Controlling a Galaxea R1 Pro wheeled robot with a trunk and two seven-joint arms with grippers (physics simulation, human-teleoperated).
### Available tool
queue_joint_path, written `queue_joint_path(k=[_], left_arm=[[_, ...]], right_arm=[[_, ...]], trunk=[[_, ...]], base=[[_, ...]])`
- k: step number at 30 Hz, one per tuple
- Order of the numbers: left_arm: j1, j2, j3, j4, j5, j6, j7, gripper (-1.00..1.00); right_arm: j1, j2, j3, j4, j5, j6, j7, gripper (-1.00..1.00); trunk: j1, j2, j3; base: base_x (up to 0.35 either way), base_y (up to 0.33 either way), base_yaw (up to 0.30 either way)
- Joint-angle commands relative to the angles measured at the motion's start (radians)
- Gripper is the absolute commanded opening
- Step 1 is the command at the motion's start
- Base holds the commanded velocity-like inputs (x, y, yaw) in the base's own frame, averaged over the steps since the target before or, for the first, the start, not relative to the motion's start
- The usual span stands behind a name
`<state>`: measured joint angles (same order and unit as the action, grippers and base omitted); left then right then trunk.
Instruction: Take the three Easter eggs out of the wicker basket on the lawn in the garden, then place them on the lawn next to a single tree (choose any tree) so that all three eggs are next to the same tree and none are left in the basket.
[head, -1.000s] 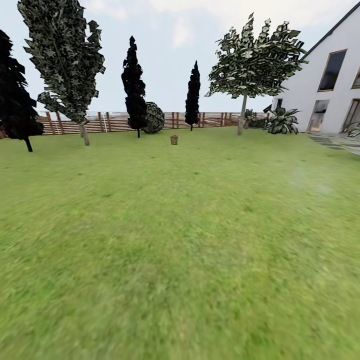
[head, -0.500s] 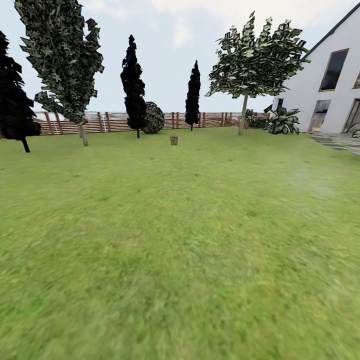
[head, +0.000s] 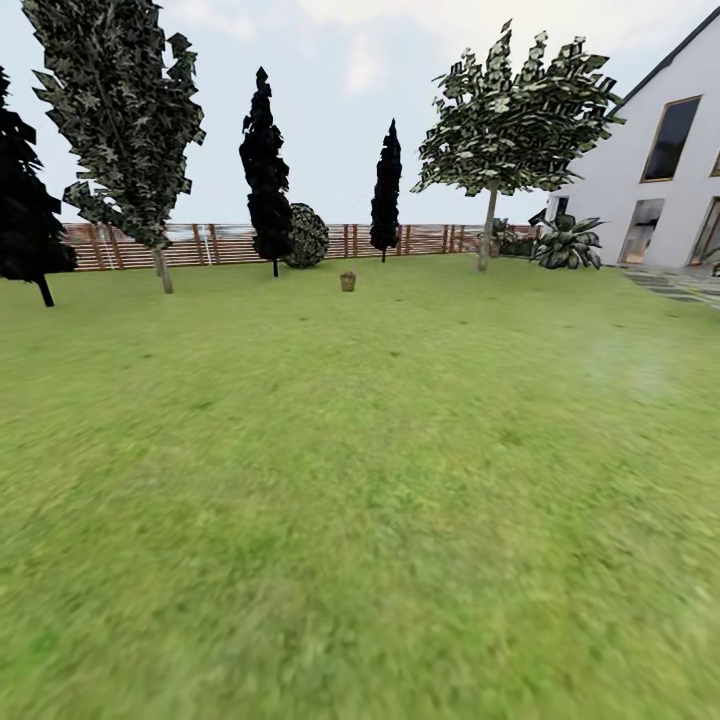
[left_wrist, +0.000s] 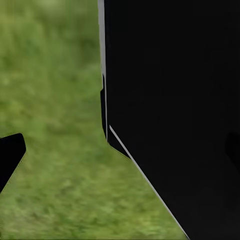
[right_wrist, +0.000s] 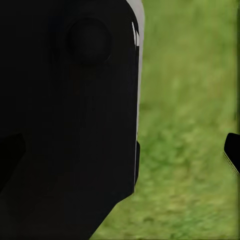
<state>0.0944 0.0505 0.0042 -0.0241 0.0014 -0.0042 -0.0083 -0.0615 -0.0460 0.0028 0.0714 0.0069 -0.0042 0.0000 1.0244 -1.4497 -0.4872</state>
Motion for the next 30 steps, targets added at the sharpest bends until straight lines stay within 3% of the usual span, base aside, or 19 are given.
queue_joint_path(k=[1,30], left_arm=[[0.001,0.0,0.0,-0.002,0.0,0.0,-0.001,1.0],[0.001,0.0,0.0,-0.002,0.0,0.0,-0.001,1.0]], right_arm=[[-0.001,0.0,0.0,0.002,0.001,0.0,0.0,1.0],[-0.001,0.0,0.0,0.002,0.001,0.0,0.001,1.0]], trunk=[[0.001,0.0,-0.001],[0.001,0.0,-0.001]], base=[[0.337,0.0,0.0],[0.337,0.0,0.0]])
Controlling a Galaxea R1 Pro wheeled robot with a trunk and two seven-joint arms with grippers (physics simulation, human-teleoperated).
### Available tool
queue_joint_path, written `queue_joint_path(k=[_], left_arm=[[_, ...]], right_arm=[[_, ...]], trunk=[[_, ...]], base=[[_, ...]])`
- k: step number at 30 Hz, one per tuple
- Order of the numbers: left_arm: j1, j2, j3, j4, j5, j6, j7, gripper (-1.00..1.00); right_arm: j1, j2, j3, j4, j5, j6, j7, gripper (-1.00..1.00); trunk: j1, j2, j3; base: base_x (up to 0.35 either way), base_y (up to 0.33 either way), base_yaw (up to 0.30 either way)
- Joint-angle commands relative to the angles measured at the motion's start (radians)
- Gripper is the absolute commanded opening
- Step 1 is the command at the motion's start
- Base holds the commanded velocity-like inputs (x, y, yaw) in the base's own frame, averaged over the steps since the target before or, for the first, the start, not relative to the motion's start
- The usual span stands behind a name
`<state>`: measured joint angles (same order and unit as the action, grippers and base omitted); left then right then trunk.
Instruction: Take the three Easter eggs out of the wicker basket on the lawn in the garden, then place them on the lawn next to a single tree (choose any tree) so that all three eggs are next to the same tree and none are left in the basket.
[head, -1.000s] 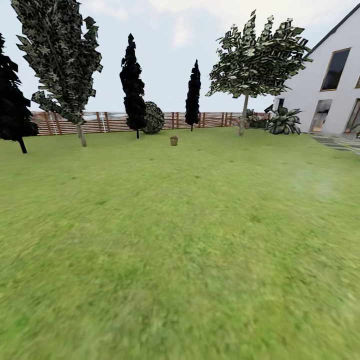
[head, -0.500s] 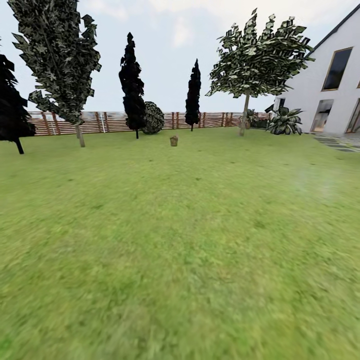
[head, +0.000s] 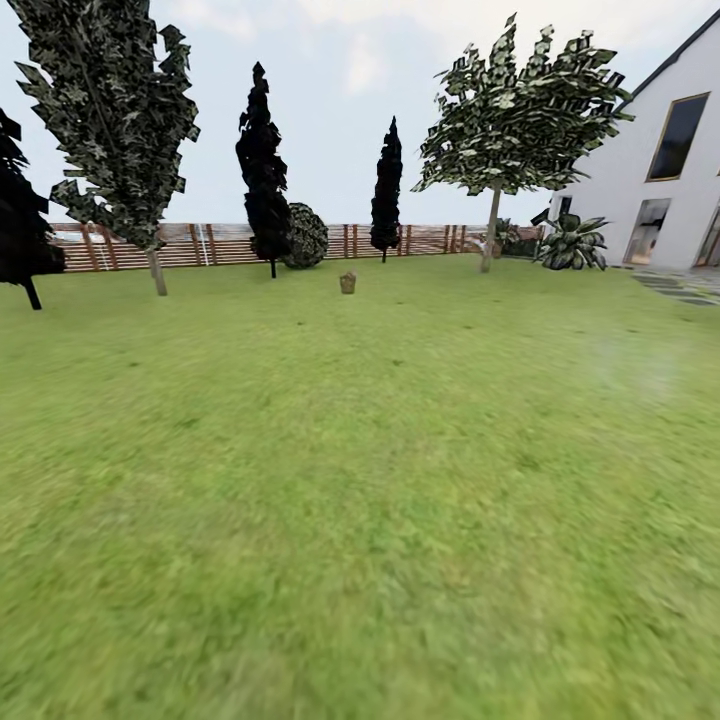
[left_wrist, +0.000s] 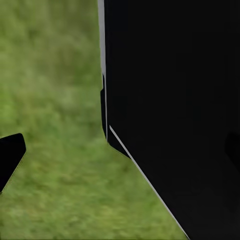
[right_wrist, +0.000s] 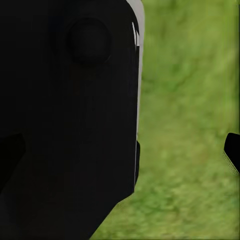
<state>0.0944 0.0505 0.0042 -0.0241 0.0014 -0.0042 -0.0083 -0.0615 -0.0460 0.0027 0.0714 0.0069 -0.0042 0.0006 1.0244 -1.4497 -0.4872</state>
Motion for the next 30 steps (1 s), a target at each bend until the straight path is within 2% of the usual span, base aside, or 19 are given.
queue_joint_path(k=[1,30], left_arm=[[0.001,0.0,0.0,-0.002,0.0,0.0,-0.001,1.0],[0.001,0.0,0.0,-0.002,0.0,0.0,-0.001,1.0]], right_arm=[[-0.001,0.0,0.0,0.002,0.001,0.0,0.0,1.0],[-0.001,0.0,0.0,0.002,0.001,0.0,0.001,1.0]], trunk=[[0.001,0.0,-0.001],[0.001,0.0,-0.001]], base=[[0.337,0.0,0.0],[0.337,0.0,0.0]])
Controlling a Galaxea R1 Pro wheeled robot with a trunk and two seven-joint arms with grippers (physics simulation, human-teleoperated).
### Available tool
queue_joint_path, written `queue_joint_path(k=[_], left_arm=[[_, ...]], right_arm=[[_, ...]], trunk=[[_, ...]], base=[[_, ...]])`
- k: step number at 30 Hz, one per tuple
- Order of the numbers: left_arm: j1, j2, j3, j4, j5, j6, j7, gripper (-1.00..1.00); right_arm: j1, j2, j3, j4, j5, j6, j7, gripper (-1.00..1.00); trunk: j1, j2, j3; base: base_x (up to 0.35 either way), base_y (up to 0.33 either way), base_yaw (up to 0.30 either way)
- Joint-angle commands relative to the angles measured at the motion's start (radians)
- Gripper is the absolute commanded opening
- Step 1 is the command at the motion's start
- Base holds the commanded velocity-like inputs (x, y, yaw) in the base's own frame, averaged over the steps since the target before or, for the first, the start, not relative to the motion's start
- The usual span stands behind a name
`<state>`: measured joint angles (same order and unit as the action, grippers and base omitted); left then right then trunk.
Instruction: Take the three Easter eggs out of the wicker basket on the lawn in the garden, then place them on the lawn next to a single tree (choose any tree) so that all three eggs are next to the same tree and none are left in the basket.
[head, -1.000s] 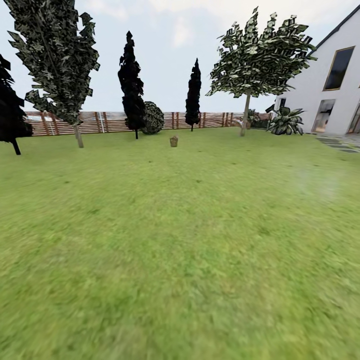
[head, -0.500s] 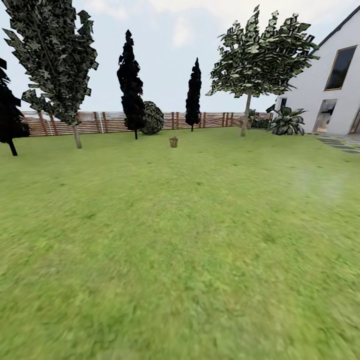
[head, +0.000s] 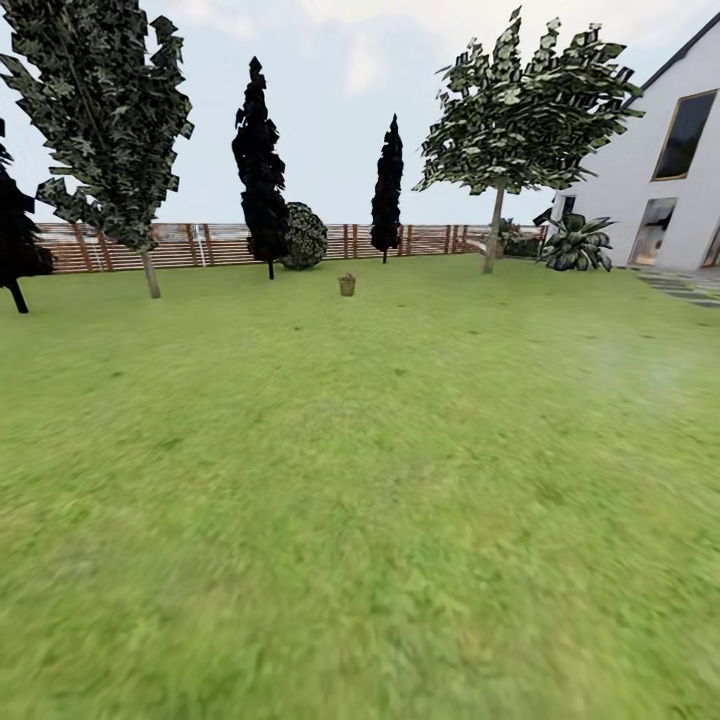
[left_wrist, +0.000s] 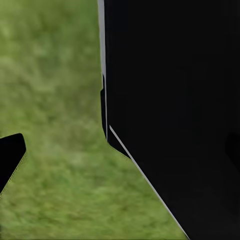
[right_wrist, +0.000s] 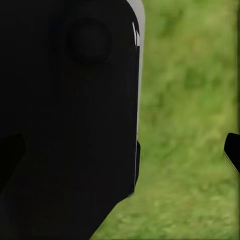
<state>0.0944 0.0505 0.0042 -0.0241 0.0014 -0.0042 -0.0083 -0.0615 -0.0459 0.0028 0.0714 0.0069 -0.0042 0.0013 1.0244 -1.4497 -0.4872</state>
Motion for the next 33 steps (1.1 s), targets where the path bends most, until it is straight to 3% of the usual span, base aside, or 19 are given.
queue_joint_path(k=[1,33], left_arm=[[0.001,0.0,0.0,-0.002,0.0,0.0,-0.001,1.0],[0.001,0.0,0.0,-0.002,0.0,0.0,-0.001,1.0]], right_arm=[[-0.001,0.0,0.0,0.002,0.001,0.0,0.0,1.0],[-0.001,0.0,0.0,0.002,0.001,-0.001,0.0,1.0]], trunk=[[0.001,0.0,-0.001],[0.001,0.0,-0.001]], base=[[0.337,0.0,0.0],[0.337,0.0,0.0]])
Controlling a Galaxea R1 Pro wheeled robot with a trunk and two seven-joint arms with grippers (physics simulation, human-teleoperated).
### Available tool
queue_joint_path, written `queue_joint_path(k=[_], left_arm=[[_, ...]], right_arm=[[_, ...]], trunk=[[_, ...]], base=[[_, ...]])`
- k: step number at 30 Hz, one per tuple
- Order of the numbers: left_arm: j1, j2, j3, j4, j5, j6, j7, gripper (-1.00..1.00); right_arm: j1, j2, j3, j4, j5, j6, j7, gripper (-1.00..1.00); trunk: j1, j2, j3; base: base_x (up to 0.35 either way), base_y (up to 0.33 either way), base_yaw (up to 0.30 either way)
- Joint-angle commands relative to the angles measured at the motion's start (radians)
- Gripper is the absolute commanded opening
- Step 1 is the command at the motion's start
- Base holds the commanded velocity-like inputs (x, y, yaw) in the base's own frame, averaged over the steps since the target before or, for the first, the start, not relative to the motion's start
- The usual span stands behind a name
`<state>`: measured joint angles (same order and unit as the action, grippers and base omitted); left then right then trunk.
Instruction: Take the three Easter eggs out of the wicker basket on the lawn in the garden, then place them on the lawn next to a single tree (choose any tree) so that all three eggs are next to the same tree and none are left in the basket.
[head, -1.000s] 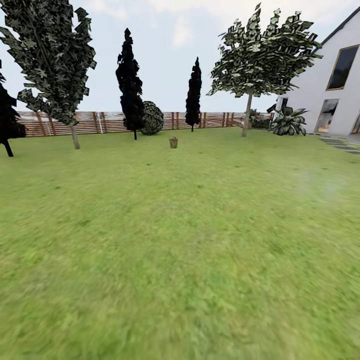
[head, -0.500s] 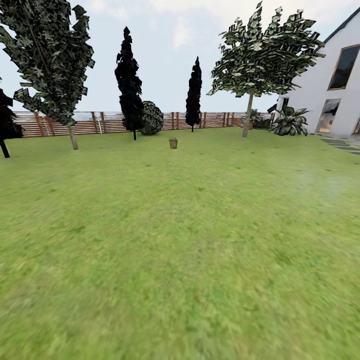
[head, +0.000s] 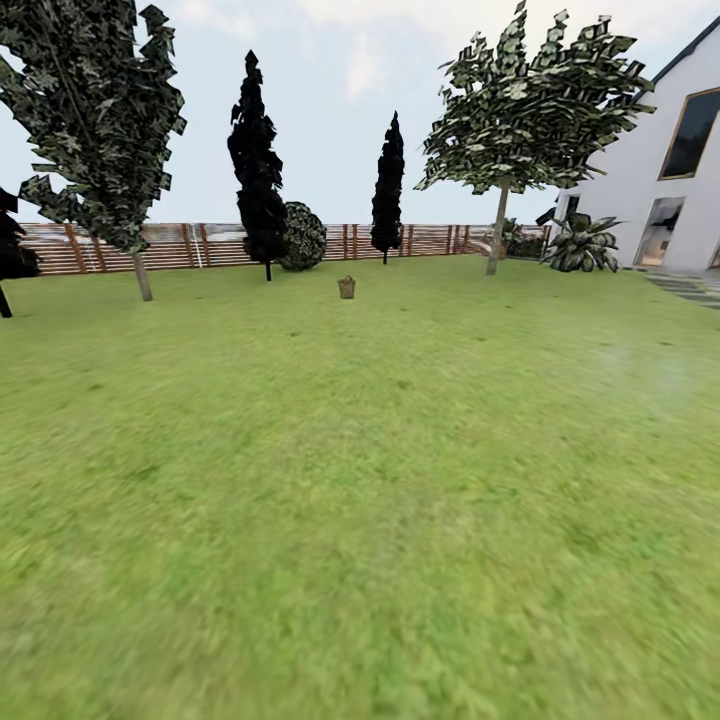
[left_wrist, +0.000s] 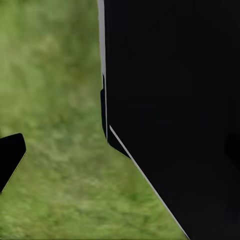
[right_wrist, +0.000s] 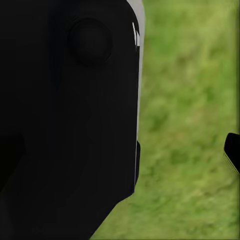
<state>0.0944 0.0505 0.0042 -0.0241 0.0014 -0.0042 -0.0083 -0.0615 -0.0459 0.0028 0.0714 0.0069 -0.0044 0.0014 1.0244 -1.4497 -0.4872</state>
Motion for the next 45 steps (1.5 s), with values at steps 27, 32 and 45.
queue_joint_path(k=[27,32,45], left_arm=[[0.001,0.0,0.0,-0.002,0.0,0.0,-0.001,1.0],[0.001,0.0,0.0,-0.002,0.0,0.0,-0.001,1.0],[0.001,0.0,0.0,-0.002,0.0,0.0,-0.001,1.0]], right_arm=[[-0.001,0.0,0.0,0.002,0.002,0.0,0.0,1.0],[-0.001,0.0,0.0,0.002,0.002,0.0,0.0,1.0],[-0.001,0.0,0.0,0.002,0.002,0.0,0.0,1.0]], trunk=[[0.001,0.0,-0.001],[0.001,0.0,-0.001],[0.001,0.0,-0.001]], base=[[0.337,0.0,0.0],[0.337,0.0,0.0],[0.337,0.0,0.0]])
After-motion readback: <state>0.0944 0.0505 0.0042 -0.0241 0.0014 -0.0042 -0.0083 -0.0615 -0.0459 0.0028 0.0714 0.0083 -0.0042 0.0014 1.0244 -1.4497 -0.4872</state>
